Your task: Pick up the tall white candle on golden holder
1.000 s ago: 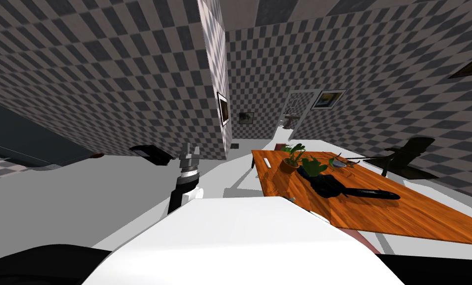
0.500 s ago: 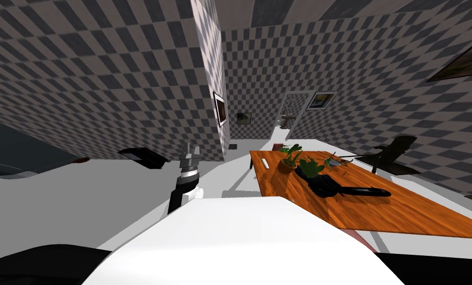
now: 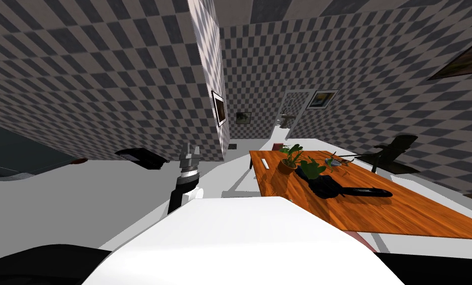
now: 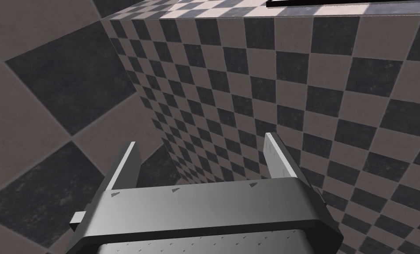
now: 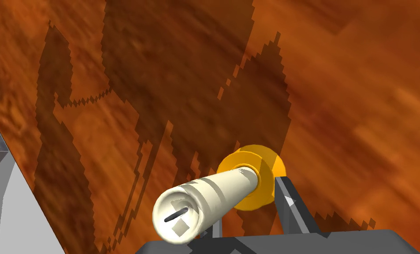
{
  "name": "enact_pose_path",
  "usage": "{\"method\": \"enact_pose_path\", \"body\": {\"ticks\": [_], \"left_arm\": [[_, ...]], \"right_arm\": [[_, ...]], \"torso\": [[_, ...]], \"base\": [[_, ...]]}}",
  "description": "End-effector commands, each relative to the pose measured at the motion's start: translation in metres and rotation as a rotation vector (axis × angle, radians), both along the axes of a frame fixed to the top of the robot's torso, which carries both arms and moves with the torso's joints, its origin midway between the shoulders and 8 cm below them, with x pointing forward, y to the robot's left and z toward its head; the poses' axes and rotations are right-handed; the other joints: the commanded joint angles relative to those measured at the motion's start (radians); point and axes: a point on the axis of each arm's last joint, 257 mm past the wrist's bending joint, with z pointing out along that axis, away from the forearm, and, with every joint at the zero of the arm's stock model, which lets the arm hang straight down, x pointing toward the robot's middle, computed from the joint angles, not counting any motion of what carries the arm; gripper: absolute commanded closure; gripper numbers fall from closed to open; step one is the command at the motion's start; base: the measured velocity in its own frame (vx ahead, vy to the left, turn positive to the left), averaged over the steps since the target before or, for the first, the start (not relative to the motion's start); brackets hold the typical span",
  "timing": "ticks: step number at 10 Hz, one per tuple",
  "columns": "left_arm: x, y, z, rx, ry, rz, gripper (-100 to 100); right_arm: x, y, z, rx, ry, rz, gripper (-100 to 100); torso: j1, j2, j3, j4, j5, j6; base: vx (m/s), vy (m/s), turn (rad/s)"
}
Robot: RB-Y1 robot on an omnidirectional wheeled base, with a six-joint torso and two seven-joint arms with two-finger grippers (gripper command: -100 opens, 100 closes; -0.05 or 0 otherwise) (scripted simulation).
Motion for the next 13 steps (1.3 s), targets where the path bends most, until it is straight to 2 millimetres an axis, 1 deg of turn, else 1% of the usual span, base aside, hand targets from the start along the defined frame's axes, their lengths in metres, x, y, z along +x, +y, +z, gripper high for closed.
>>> {"method": "enact_pose_path", "body": {"ticks": [1, 2, 3, 4, 7, 9, 13], "left_arm": [[0.0, 0.0, 0.0, 0.0, 0.0, 0.0, 0], [0.0, 0.0, 0.0, 0.0, 0.0, 0.0, 0], [0.0, 0.0, 0.0, 0.0, 0.0, 0.0, 0], [0.0, 0.0, 0.0, 0.0, 0.0, 0.0, 0], [0.0, 0.0, 0.0, 0.0, 0.0, 0.0, 0], [0.0, 0.0, 0.0, 0.0, 0.0, 0.0, 0], [0.0, 0.0, 0.0, 0.0, 0.0, 0.0, 0]], "right_arm": [[0.0, 0.0, 0.0, 0.0, 0.0, 0.0, 100], [0.0, 0.0, 0.0, 0.0, 0.0, 0.0, 100], [0.0, 0.0, 0.0, 0.0, 0.0, 0.0, 0], [-0.001, -0.002, 0.001, 0.0, 0.001, -0.003, 100], [0.003, -0.013, 0.007, -0.001, 0.002, -0.018, 100], [0.004, -0.017, 0.009, 0.0, 0.001, -0.026, 100], [0.009, -0.032, 0.017, 0.0, 0.001, -0.05, 100]], "torso": [[0.0, 0.0, 0.0, 0.0, 0.0, 0.0], [0.0, 0.0, 0.0, 0.0, 0.0, 0.0], [0.0, 0.0, 0.0, 0.0, 0.0, 0.0], [0.0, 0.0, 0.0, 0.0, 0.0, 0.0], [0.002, 0.004, 0.002, 0.001, 0.0, 0.0], [0.002, 0.004, 0.002, 0.0, 0.001, 0.0], [0.002, 0.004, 0.002, 0.001, 0.001, 0.0]], "base": [[0.0, 0.0, 0.0], [0.0, 0.0, 0.0], [0.0, 0.0, 0.0], [-0.021, 0.015, 0.033], [-0.062, 0.036, 0.061], [-0.049, 0.018, 0.034], [-0.049, 0.026, 0.055]]}}
